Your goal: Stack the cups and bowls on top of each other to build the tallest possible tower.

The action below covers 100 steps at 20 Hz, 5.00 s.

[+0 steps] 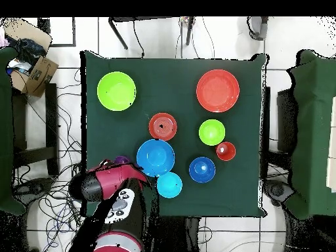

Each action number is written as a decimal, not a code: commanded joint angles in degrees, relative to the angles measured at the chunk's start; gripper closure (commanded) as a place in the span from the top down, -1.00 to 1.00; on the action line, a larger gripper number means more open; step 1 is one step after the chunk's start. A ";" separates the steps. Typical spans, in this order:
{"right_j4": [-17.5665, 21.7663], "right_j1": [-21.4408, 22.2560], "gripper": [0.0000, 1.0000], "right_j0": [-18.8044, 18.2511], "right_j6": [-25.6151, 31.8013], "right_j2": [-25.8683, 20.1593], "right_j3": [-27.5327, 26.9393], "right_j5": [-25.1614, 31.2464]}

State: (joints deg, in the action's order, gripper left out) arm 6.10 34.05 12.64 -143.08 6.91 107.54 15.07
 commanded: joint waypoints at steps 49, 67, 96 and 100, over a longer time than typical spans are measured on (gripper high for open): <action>-1.20 -1.10 1.00 -3.45 -4.51 -4.64 2.67 -4.67; -1.63 -3.89 1.00 -0.37 -6.13 -2.21 0.74 -7.20; -3.84 -3.69 1.00 -3.07 -7.10 -7.56 -0.24 -11.30; -4.93 -3.35 1.00 -3.93 -7.73 -8.41 -0.36 -11.81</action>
State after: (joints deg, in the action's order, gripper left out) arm 5.03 29.92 10.60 -143.08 5.96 111.06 8.08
